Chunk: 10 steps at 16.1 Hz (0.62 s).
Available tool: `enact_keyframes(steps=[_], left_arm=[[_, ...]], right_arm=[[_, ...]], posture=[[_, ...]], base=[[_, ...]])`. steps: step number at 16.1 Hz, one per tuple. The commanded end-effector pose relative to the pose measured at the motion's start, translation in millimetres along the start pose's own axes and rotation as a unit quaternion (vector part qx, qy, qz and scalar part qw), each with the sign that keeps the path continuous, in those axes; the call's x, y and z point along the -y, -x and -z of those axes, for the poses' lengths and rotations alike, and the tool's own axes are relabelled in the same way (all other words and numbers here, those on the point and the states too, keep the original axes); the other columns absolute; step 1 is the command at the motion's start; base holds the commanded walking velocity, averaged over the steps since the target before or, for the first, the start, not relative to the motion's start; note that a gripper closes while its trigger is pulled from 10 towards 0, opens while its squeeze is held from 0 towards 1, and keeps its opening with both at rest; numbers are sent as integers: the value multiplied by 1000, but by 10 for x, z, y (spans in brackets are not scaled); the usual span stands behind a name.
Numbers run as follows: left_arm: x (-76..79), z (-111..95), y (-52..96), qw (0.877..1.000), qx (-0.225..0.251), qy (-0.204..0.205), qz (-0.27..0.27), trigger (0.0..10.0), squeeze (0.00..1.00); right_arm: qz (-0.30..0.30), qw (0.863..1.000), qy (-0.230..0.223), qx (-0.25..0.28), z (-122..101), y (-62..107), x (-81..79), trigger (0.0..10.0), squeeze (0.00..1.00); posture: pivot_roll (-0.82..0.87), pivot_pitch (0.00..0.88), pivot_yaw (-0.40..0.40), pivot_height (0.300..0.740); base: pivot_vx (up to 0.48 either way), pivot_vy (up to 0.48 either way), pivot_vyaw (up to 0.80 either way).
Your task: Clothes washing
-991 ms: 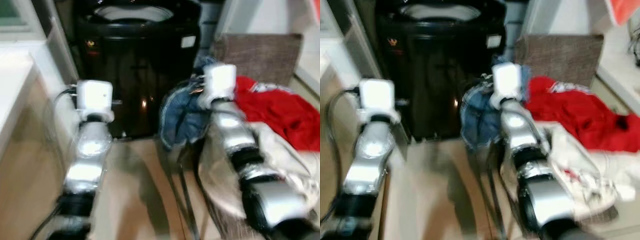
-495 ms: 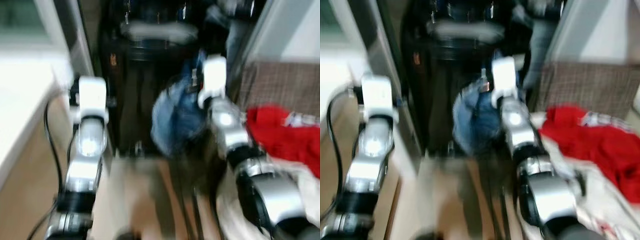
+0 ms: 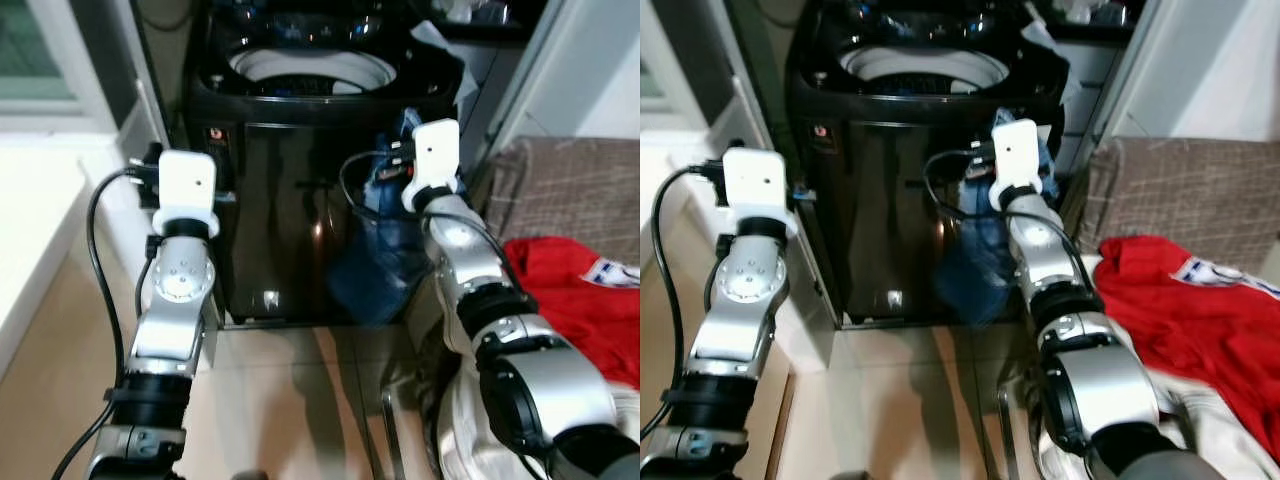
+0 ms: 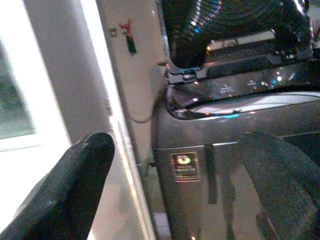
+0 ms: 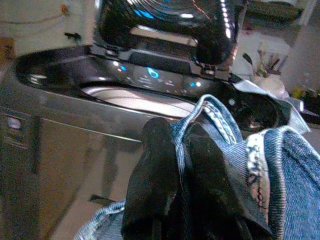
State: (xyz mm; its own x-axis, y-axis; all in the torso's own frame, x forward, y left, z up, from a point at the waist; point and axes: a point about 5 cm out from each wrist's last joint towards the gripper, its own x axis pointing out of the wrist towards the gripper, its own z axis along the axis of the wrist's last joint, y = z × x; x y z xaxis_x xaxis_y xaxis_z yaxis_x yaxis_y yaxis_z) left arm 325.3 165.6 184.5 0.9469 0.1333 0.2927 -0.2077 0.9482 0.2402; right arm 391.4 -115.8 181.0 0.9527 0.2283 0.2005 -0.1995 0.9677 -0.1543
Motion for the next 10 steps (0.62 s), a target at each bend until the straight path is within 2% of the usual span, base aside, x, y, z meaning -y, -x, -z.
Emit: enact_keyframes(steps=[1, 5, 7, 10], left_arm=[[98, -28, 10, 1000, 2, 6, 18, 10000, 0], [98, -24, 13, 1000, 0, 6, 19, 10000, 0], [104, -27, 13, 1000, -1, 5, 22, 10000, 0], [103, -45, 5, 1000, 1, 6, 22, 10000, 0]], right_arm=[[15, 1000, 1, 5, -42, -10, 120, 10000, 0], [7, 1000, 3, -8, 6, -1, 70, 10000, 0], [18, 1000, -5, -17, 35, 7, 86, 10000, 0], [23, 1000, -2, -17, 38, 9, 82, 10000, 0]], posture=[[52, 0, -36, 740], [52, 0, -36, 740], [51, 0, -38, 740], [51, 0, -37, 740]], base=[[472, 0, 0], [472, 0, 0], [472, 0, 644], [472, 0, 0]])
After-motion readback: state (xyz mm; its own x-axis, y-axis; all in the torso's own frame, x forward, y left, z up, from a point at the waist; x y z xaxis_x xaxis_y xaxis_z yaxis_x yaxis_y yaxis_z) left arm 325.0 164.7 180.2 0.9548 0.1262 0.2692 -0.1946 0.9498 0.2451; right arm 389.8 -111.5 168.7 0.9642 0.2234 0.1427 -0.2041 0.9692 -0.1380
